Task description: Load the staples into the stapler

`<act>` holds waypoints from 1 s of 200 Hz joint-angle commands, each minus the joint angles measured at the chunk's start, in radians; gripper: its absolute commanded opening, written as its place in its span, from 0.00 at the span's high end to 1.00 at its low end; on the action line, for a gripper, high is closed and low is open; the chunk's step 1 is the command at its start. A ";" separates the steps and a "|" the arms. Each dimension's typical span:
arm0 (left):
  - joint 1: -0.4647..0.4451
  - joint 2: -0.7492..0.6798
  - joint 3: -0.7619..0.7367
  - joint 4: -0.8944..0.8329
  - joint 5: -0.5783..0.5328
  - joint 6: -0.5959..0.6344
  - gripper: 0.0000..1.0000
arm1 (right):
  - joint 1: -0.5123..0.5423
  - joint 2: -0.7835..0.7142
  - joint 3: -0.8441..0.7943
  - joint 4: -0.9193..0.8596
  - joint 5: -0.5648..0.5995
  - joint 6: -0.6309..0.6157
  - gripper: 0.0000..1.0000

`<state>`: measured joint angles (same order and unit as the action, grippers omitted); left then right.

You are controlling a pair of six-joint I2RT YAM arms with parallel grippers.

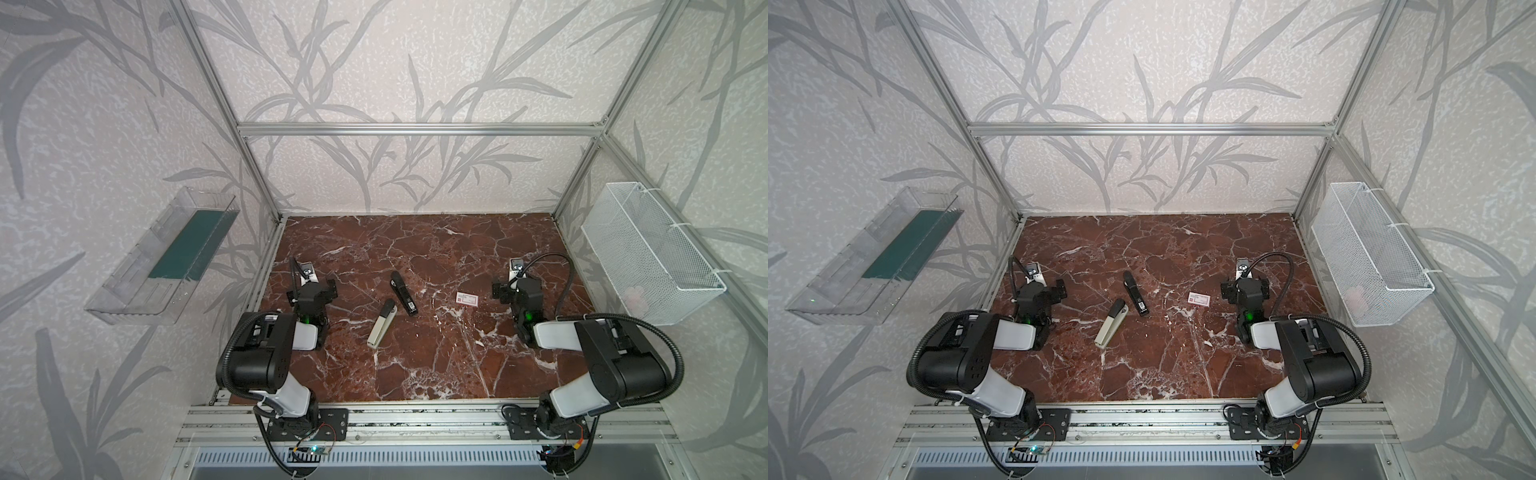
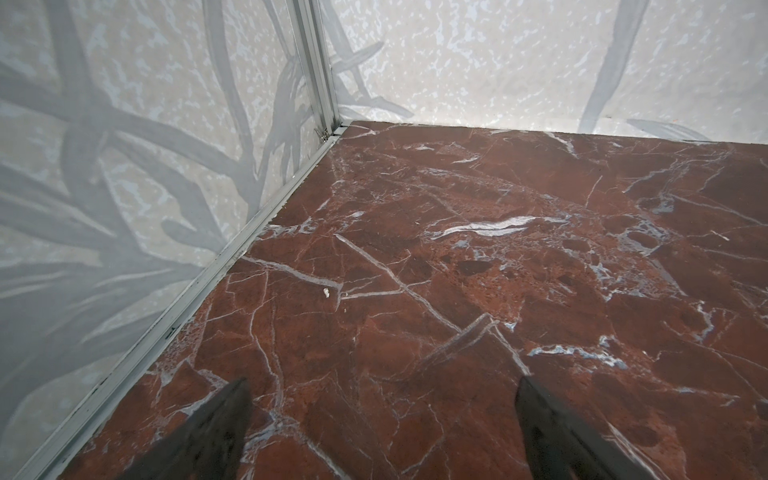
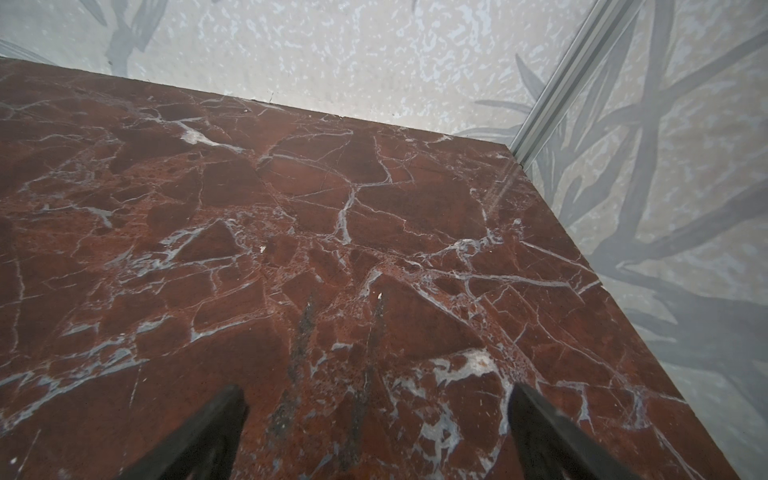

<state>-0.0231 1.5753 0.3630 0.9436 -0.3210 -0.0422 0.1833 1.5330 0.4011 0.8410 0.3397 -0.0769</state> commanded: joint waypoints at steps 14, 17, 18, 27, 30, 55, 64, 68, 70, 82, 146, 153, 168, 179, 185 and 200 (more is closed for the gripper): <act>-0.003 -0.151 0.149 -0.349 -0.022 -0.008 0.01 | 0.031 -0.189 0.115 -0.228 -0.002 -0.016 0.01; -0.003 -0.159 0.158 -0.362 -0.030 -0.007 0.01 | 0.031 -0.203 0.121 -0.235 -0.009 -0.006 0.01; -0.003 -0.160 0.162 -0.368 -0.032 -0.007 0.01 | 0.031 -0.208 0.123 -0.238 -0.011 -0.003 0.01; -0.003 -0.187 0.192 -0.428 -0.039 -0.025 0.01 | 0.031 -0.246 0.152 -0.281 -0.037 0.038 0.01; -0.002 -0.196 0.202 -0.451 -0.038 -0.041 0.01 | 0.031 -0.253 0.161 -0.296 -0.044 0.050 0.01; 0.008 -0.281 0.285 -0.655 0.023 -0.292 0.01 | -0.021 -0.340 0.303 -0.634 -0.214 0.418 0.01; 0.017 -0.304 0.288 -0.676 0.071 -0.421 0.01 | -0.067 -0.340 0.327 -0.690 -0.339 0.552 0.01; 0.022 -0.315 0.282 -0.664 0.118 -0.457 0.01 | -0.086 -0.331 0.322 -0.664 -0.412 0.584 0.05; 0.026 -0.319 0.280 -0.656 0.140 -0.470 0.01 | -0.089 -0.329 0.319 -0.660 -0.430 0.590 0.07; 0.034 -0.339 0.271 -0.646 0.246 -0.530 0.01 | -0.103 -0.301 0.300 -0.551 -0.592 0.644 0.19; -0.010 -0.401 0.252 -0.943 0.618 -0.608 0.26 | 0.117 -0.143 0.595 -1.064 -0.622 0.489 0.54; -0.024 -0.419 0.225 -0.946 0.608 -0.628 0.29 | 0.144 -0.114 0.615 -1.091 -0.613 0.475 0.54; -0.050 -0.446 0.168 -0.930 0.598 -0.666 0.34 | 0.204 -0.056 0.656 -1.134 -0.583 0.457 0.54; -0.066 -0.452 0.147 -0.928 0.598 -0.668 0.36 | 0.257 0.000 0.704 -1.174 -0.549 0.443 0.54; -0.075 -0.451 0.145 -0.941 0.591 -0.664 0.36 | 0.284 0.030 0.735 -1.198 -0.531 0.434 0.54; -0.084 -0.437 0.150 -0.968 0.586 -0.657 0.39 | 0.346 0.115 0.831 -1.271 -0.487 0.411 0.55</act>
<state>-0.0914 1.1385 0.5133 0.0269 0.2481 -0.6662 0.4469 1.5414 1.1152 -0.2417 -0.2165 0.3946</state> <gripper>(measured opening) 0.626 0.455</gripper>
